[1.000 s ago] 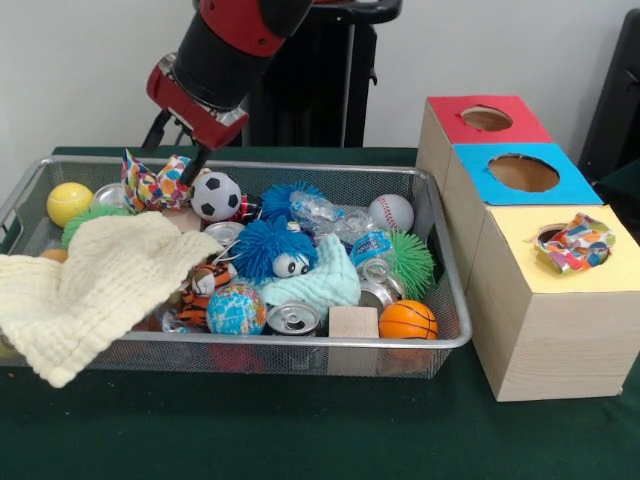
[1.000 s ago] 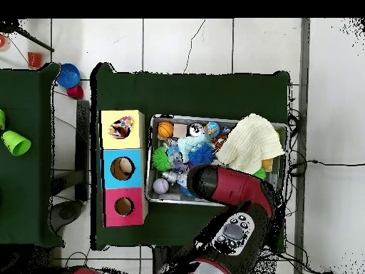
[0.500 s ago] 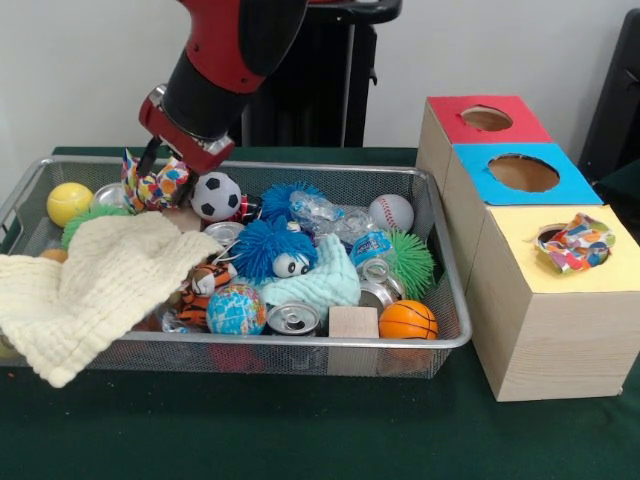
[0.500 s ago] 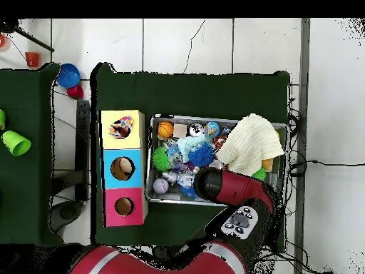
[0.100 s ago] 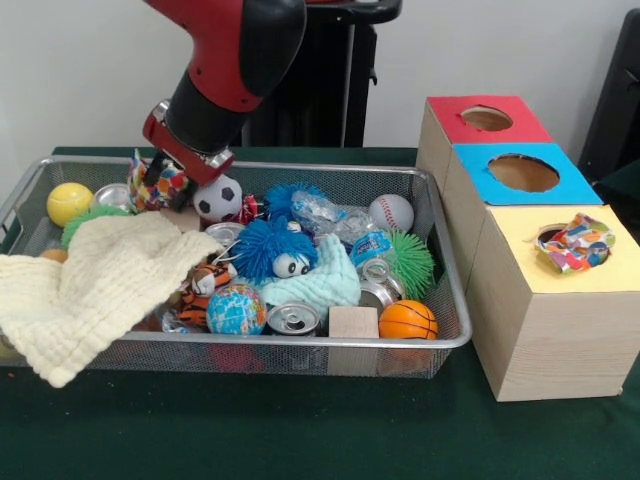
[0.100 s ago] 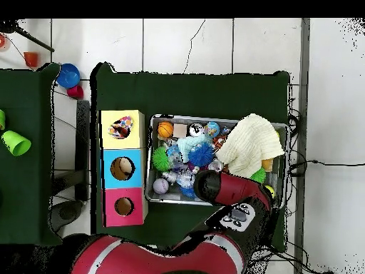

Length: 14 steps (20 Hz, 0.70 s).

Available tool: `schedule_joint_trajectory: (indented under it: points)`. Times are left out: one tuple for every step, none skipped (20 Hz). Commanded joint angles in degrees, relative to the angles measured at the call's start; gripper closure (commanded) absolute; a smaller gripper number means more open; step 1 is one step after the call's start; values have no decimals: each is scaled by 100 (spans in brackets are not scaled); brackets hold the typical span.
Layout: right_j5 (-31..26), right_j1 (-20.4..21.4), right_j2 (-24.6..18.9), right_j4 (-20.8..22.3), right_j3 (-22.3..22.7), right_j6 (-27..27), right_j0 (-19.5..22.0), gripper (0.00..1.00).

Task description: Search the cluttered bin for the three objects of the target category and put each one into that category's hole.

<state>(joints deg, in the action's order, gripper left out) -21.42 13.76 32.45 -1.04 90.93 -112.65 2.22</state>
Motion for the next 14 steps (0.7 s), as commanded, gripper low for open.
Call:
schedule_joint_trajectory:
  points:
    - [-968,-485,-1016,-230,-9,-636,128,100]
    - [-1196,-506,-987,-256,-81,-656,72,100]
    - [-1429,-516,-954,-274,-159,-673,15,100]
    - [-1584,-524,-937,-289,-214,-691,-23,100]
    - [-1718,-517,-932,-303,-265,-699,-42,100]
    - [-1788,-478,-922,-313,-276,-725,-73,100]
    - [-1934,-414,-909,-343,-287,-763,-91,100]
    - [-2106,-388,-907,-338,-387,-721,-69,100]
    - [-2177,-299,-877,-313,-417,-686,-100,100]
    - [-2148,-199,-838,-276,-447,-663,-149,100]
    - [-1989,-34,-875,-295,-394,-664,-149,100]
    - [-1875,144,-858,-264,-383,-629,-190,100]
    - [-1558,380,-995,-316,-254,-596,-128,100]
    - [-1314,499,-933,-210,-292,-536,-198,100]
